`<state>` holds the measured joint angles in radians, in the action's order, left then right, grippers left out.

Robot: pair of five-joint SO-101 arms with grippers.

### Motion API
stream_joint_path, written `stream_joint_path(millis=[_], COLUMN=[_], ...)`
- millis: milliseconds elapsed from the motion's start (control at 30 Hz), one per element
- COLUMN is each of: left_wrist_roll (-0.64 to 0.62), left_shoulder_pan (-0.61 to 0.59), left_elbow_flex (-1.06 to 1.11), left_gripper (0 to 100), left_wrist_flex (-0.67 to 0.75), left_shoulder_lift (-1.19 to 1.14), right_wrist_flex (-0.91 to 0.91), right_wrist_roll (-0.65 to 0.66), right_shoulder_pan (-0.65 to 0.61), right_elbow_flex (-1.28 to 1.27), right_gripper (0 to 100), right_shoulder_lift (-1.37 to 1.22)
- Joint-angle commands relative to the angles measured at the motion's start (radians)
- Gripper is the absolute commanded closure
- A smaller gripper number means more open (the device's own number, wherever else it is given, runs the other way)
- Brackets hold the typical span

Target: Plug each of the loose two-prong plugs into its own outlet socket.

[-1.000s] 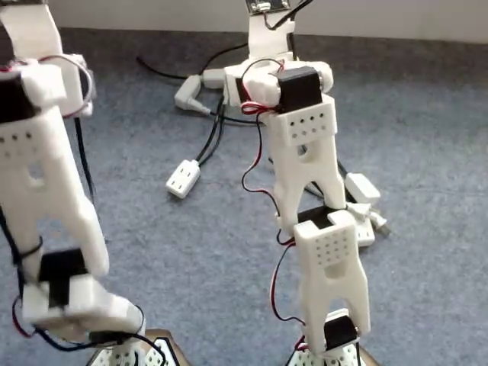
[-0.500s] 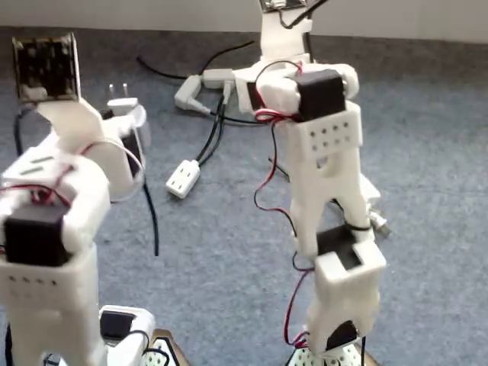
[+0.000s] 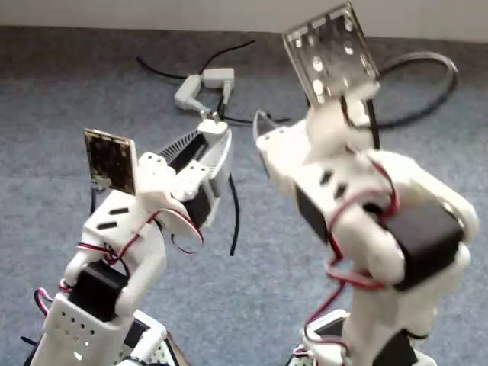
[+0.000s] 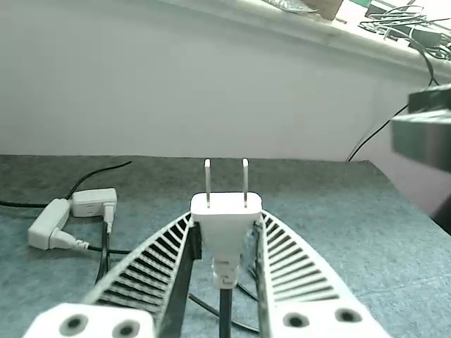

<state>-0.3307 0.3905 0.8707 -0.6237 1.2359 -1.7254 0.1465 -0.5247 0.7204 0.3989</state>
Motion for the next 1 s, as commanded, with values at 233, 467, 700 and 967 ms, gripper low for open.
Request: stream_joint_path(millis=[233, 467, 700, 967], left_wrist_roll=[-0.06, -0.06, -0.06, -0.06], left_shoulder_pan=[0.027, 0.028, 0.027, 0.025], left_elbow_flex=[0.209, 0.234, 0.234, 0.242], left_gripper=[99, 99, 99, 99], left_wrist_flex=[0.311, 0.367, 0.367, 0.362], left_shoulder_lift=[0.064, 0.064, 0.065, 0.222], right_wrist_flex=[-0.033, -0.013, 0.071, 0.142], right_wrist_roll=[0.0, 0.008, 0.009, 0.011], right_shoulder_pan=[-0.2, -0.348, -0.217, 0.022], right_elbow_flex=[0.004, -0.002, 0.002, -0.002], right_gripper=[97.9, 97.9, 97.9, 98.0], right_shoulder_lift=[0.038, -0.042, -0.226, -0.412])
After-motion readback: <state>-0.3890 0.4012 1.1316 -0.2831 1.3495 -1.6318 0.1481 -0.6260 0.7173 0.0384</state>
